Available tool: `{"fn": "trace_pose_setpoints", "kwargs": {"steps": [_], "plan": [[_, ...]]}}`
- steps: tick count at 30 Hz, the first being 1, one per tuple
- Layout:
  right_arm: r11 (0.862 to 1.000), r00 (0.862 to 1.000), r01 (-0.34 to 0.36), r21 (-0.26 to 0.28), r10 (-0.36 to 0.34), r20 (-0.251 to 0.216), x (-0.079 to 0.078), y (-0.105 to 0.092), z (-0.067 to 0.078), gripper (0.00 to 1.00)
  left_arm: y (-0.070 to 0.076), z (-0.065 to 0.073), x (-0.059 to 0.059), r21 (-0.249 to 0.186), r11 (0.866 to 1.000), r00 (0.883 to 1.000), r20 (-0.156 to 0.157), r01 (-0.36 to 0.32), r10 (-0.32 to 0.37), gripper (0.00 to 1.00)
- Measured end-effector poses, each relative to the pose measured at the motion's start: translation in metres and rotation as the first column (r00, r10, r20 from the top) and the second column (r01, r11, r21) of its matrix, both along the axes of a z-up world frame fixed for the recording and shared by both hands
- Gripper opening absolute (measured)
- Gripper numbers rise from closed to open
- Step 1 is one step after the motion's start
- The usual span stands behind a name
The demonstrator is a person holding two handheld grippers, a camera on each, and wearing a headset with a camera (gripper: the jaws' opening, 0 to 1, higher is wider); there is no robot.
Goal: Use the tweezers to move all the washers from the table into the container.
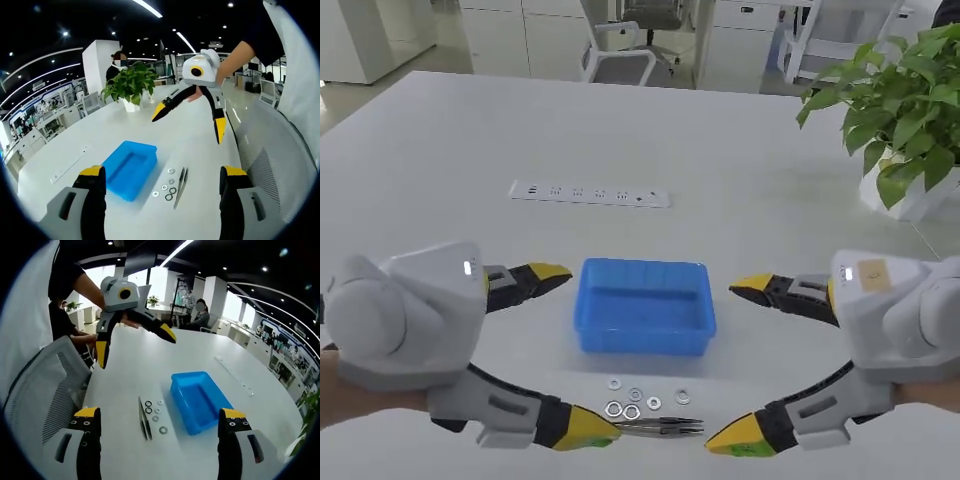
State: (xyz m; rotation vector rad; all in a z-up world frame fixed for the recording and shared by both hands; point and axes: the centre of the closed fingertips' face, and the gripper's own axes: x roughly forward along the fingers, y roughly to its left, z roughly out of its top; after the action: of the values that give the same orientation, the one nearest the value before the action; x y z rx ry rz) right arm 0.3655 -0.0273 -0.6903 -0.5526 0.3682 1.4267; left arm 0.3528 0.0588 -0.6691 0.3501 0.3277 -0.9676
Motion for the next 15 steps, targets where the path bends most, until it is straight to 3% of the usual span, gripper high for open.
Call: {"fn": "trace_pose_setpoints", "kwargs": {"steps": [9,12,15], "plan": [[1.000,1.000,-0.011,-0.008,0.011,0.015,-0.0007,-0.0018,0.0009,0.98,0.0046,-0.0007,0.0054,0.007,1.000,1.000,0.009,-0.013,0.013,1.00],[1.000,1.000,-0.008,-0.003,0.008,0.012,0.0001,-0.0013,0.0022,0.98,0.0043,0.0002,0.0046,-0.016,1.000,1.000,-0.023,-0.019,0.018,1.00],[1.000,1.000,-0.009,-0.011,0.009,0.013,0.0013,-0.0016,0.0009,0.98,0.0030,0.0005,0.0039,-0.010,1.000,1.000,-0.018,-0.014,0.013,1.00]]}}
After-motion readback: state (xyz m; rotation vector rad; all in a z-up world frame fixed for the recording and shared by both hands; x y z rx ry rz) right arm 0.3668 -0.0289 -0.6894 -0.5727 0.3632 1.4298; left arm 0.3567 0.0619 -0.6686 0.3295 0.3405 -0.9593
